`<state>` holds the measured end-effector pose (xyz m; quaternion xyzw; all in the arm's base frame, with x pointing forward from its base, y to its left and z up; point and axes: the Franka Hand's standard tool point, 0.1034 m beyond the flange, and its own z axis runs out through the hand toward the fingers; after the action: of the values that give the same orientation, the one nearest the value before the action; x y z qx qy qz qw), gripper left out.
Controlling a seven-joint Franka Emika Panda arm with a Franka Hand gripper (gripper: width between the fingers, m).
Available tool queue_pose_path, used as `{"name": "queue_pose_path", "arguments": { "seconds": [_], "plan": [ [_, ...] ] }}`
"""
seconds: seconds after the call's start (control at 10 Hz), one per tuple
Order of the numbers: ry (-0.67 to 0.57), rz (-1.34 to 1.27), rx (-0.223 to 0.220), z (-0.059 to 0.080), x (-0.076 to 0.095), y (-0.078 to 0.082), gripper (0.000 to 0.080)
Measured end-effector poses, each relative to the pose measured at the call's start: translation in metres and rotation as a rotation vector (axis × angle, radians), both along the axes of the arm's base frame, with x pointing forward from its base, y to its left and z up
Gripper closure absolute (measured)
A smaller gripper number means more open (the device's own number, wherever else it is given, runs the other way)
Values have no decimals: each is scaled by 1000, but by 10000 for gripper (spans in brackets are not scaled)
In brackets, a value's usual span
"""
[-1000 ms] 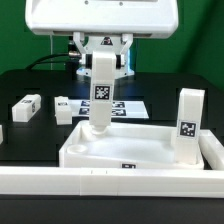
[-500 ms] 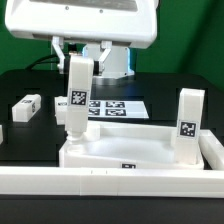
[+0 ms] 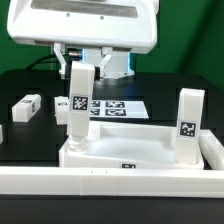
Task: Assemble desk
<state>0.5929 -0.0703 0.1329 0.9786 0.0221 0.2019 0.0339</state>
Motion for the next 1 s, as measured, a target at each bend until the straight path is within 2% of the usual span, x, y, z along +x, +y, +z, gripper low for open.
{"name": "queue_pose_path", "arguments": {
  "seconds": [0.4,1.0],
  "plan": [
    [18,2,-1,-11,-3,1,509],
    [-50,5,-30,-13,2,2,509]
  ]
}}
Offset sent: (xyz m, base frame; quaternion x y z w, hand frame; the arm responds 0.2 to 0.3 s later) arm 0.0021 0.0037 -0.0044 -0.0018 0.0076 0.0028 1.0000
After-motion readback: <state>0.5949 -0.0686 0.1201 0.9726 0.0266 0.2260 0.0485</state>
